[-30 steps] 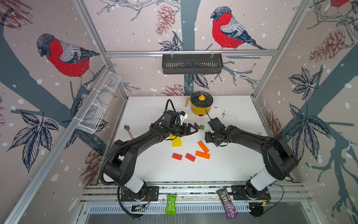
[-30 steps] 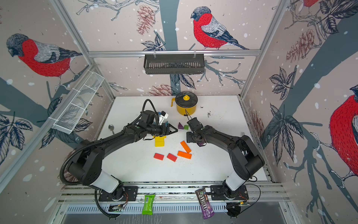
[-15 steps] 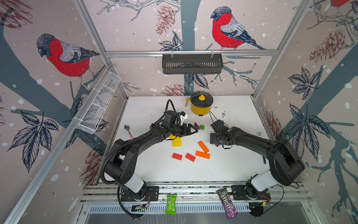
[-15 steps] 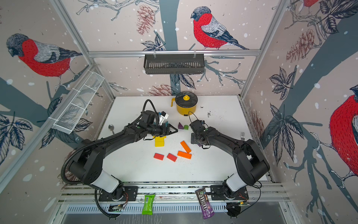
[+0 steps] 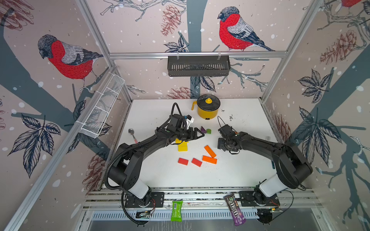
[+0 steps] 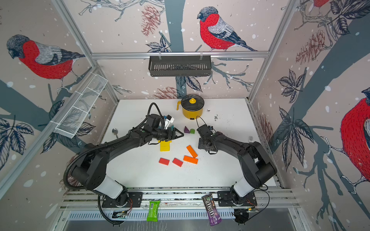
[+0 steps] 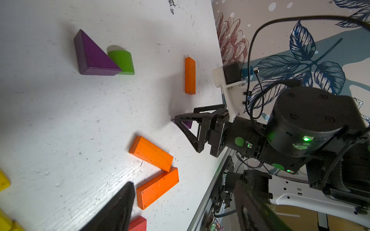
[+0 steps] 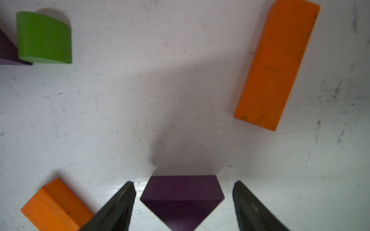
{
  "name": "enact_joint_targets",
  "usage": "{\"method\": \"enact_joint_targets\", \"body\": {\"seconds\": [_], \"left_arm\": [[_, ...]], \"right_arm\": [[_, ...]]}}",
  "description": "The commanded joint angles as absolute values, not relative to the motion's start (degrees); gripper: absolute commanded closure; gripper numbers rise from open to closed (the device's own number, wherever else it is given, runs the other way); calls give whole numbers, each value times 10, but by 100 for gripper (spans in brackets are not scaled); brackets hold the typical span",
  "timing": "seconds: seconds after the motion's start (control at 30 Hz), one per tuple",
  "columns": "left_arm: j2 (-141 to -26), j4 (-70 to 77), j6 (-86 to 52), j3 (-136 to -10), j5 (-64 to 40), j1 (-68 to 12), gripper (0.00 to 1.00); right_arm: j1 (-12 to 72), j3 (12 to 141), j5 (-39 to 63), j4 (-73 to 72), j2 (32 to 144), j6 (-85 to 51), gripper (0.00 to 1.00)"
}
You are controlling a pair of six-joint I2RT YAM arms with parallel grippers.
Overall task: Assemble a carrot with building blocks
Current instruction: Pick up the building block from the center of the board.
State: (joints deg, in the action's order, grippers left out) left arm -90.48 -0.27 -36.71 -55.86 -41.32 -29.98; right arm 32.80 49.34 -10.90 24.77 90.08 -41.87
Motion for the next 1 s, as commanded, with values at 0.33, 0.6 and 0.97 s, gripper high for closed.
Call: {"method": "enact_joint_targets", "body": {"seconds": [0.33, 0.6, 0.97], "left_arm": [[-904, 11, -367, -559, -414, -301, 21], [-906, 10, -366, -559, -414, -301, 21], [-908, 9, -365, -561, -412, -301, 21]], "right_arm": [[331, 486, -114, 223, 925, -422, 28], [337, 487, -135, 218, 934, -407, 32], [342, 489, -144, 215, 940, -394, 40]]}}
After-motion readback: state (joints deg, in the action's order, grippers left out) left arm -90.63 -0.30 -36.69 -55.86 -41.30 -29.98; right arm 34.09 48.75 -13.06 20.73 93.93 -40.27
